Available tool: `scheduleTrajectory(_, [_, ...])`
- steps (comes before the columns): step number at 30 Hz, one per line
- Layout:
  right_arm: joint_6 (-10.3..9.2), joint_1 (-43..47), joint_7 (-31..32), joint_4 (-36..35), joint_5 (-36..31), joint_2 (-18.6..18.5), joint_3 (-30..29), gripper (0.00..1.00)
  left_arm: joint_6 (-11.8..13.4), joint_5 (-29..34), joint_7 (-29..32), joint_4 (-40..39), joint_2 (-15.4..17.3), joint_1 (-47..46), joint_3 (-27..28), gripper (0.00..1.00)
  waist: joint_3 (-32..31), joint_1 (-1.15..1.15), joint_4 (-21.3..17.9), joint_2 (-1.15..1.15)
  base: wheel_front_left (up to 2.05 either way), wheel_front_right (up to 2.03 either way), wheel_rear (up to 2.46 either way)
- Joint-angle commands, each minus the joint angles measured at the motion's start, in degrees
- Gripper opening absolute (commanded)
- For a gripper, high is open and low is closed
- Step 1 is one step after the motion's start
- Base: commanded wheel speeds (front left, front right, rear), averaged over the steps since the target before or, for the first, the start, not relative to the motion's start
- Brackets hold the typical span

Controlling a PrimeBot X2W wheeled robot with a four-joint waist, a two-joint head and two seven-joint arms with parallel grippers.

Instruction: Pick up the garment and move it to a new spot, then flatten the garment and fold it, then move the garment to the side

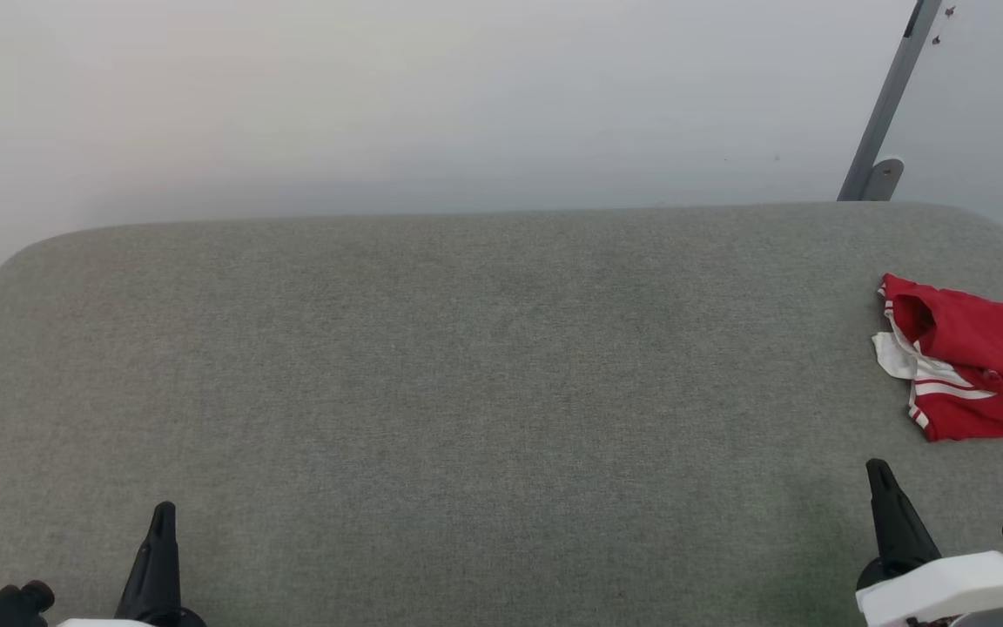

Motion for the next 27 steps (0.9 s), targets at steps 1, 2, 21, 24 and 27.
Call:
scheduleTrajectory(1, [-0.01,-1.8,0.4,-0.7,2.0,-0.1,-0.3,0.0,-0.1,-2.0,0.5,-0.4,0.1,-1.7,0.5,0.0,0.0,0.0,0.0,0.0,0.0,0.0,0.0])
scheduleTrajectory(2, [-0.01,-1.8,0.4,-0.7,2.0,-0.1,-0.3,0.0,-0.1,-2.0,0.5,-0.4,0.1,-1.7,0.5,0.0,0.0,0.0,0.0,0.0,0.0,0.0,0.0])
scheduleTrajectory(21, [-0.01,-4.0,3.2,-0.2,15.6,0.8,-0.7,0.0,-0.1,-14.6,4.4,1.1,-2.1,-5.3,1.3,0.0,0.6,0.0,-0.5,0.0,0.0,0.0,0.0])
scheduleTrajectory(24, [-0.01,-4.2,3.5,-0.1,17.5,0.9,-0.8,0.0,-0.1,-16.4,4.9,1.3,-2.4,-5.7,1.4,0.0,0.7,0.0,-0.5,0.0,0.0,0.0,0.0])
scheduleTrajectory(27, [-0.01,-4.5,3.9,-0.1,19.2,1.0,-0.9,0.0,-0.2,-17.9,5.5,1.5,-2.6,-6.2,1.5,0.0,0.8,0.0,-0.6,0.0,0.0,0.0,0.0])
